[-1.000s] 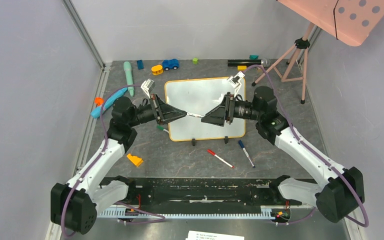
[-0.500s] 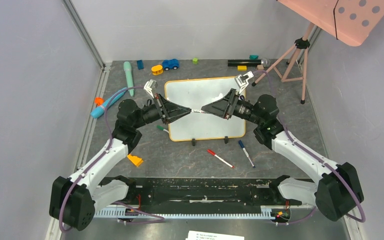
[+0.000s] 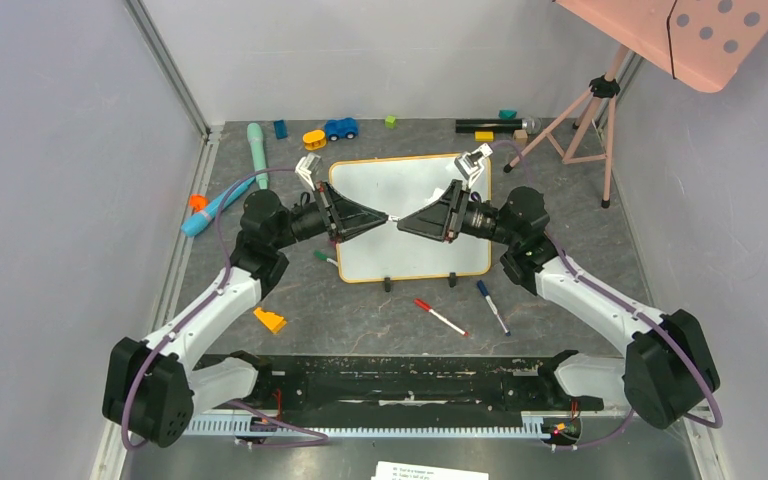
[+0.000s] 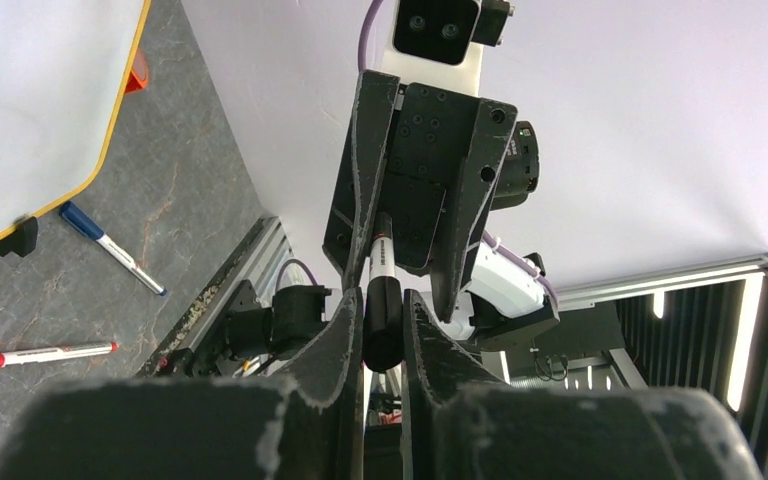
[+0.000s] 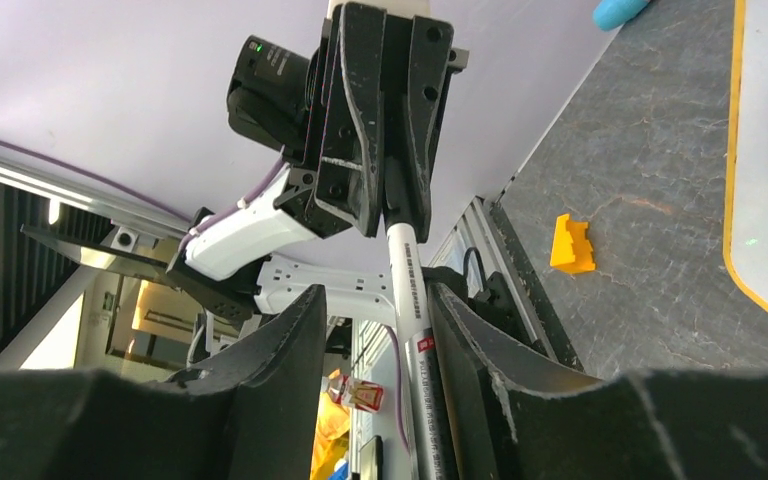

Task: Write a sentence on the whiteboard
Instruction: Open the pen cap from the whiteboard marker.

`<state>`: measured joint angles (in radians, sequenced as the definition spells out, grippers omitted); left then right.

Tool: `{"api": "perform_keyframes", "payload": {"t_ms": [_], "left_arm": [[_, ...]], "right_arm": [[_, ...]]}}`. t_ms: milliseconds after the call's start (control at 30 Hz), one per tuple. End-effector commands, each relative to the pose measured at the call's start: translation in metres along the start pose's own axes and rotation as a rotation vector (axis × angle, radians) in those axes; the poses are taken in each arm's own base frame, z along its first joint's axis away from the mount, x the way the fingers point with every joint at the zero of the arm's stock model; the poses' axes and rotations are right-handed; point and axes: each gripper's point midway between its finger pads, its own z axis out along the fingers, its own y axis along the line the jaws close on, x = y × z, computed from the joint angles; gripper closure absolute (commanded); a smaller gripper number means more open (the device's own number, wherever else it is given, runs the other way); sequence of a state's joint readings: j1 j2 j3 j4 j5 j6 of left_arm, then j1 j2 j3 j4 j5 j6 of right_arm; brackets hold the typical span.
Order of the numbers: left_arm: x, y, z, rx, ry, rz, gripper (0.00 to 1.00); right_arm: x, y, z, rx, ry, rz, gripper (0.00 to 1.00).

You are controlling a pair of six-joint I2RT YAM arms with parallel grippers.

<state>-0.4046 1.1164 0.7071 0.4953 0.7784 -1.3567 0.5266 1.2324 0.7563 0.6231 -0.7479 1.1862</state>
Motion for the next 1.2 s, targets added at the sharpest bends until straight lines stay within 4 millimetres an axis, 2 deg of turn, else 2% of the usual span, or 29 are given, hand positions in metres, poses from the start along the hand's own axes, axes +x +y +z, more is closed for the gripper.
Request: {"api": "perform_keyframes", "payload": {"t_ms": [0,267,733,1033,1167], "left_arm": [[0.007,-0.023,0.002,0.053,0.086,0.039,0.98],[0.011,-0.025,0.001,0.055,0.123,0.047,0.98],[0.007,-0.028,-0.001,0.05,0.075,0.062,0.98],[0.007,-0.026,0.0,0.048,0.08,0.057,0.98],[0.007,-0.026,0.001,0.05,0.087,0.057,0.98]], "right_arm": [[-0.002,0.026,0.003,-0.087,0.037,-0.044,0.56],[0.002,0.023,-0.003,-0.078,0.047,-0.045,0.51],[-0.003,0.019,-0.011,-0.061,0.024,-0.049,0.54],[-0.005,0.021,-0.009,-0.069,0.024,-0.05,0.65],[-0.006,0.022,-0.009,-0.071,0.019,-0.055,0.65]]}}
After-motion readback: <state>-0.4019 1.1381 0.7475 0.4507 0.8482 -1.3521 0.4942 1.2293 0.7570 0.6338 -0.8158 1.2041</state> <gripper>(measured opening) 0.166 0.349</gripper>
